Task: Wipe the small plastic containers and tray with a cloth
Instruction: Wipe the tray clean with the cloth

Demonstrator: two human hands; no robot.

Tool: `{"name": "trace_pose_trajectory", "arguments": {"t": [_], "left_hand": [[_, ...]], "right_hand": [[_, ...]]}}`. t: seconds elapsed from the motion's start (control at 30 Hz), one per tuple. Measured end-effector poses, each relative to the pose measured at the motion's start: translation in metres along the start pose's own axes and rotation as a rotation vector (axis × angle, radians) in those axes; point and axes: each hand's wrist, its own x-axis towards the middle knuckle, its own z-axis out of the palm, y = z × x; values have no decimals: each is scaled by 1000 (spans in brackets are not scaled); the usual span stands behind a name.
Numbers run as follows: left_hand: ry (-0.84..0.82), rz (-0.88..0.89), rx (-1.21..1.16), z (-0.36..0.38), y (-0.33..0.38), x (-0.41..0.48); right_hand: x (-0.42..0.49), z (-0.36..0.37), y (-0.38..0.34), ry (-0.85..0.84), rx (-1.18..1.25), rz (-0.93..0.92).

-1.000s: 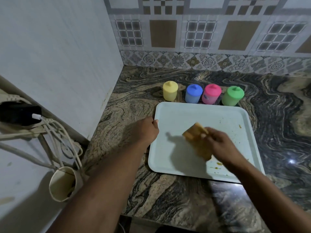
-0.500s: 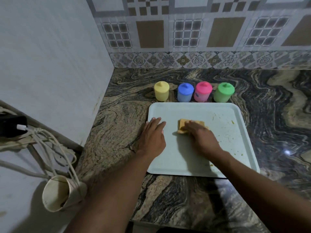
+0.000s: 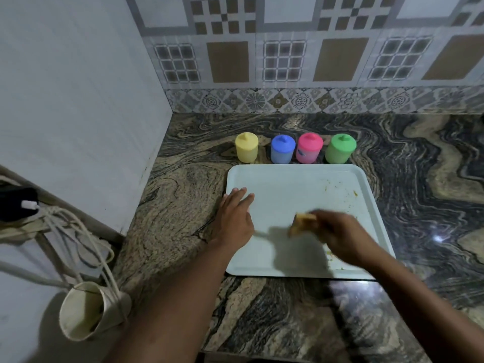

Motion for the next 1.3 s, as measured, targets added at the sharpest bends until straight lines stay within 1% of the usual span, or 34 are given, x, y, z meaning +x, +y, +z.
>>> {"name": "trace_pose_trajectory", "arguments": {"t": [0.07,0.13,0.2,0.27,0.3,0.33,0.37,0.43,0.5,0.53,0.63,0.73,0.77,0.8,0.87,0.93,1.0,1.07,1.1,1.2,1.3], "left_hand": [[2,4,0,-1,1,-1],[7,6,-1,-1,1,-1],[10,0,10,-1,2,-1],[25,-4,6,-2,3,-1],[28,-2,6,-2,3,-1],[26,3,10,-2,3,-1],[18,8,16,-2,4,-1],[-3,5,21,-2,3,0],[-10,-2,24,-2,4,1],[-16,-5,25,-3,4,1],[-26,4,34,-4,4,1],[-49,-6,84,-4,7,1],[-57,-27,103,-5,11,2],[-55,-40,132,-6,16,4],[-19,6,190,-6,32,10],[-8,73,161,0,51,17],[-73,102,116,11,68,21],[-186,104,149,24,77,19],[-216,107,185,28,78,17],[-211,101,243,31,77,14],[-200,96,253,32,77,13]], "right_hand": [[47,-8,-2,165,-71,24],[93,-4,-5,228,-120,34],[125,13,-6,181,-103,10],[132,41,-1,61,-151,13],[125,57,2,13,-191,11],[113,70,5,-1,-217,0],[96,81,6,19,-217,-15],[58,92,8,62,-163,-78],[16,96,8,22,-122,-152],[-5,95,6,-19,-124,-157],[-50,83,-1,-117,-88,-120],[-52,45,-6,-186,27,0],[-43,29,-6,-151,60,15],[-32,12,-1,-81,77,21],[0,-17,16,108,54,47],[34,-38,39,257,-44,112],[65,-51,55,316,-144,150],[86,-54,66,299,-228,163],[91,-51,70,265,-240,149],[89,-23,87,121,-276,89],[65,1,89,141,-239,67]]}}
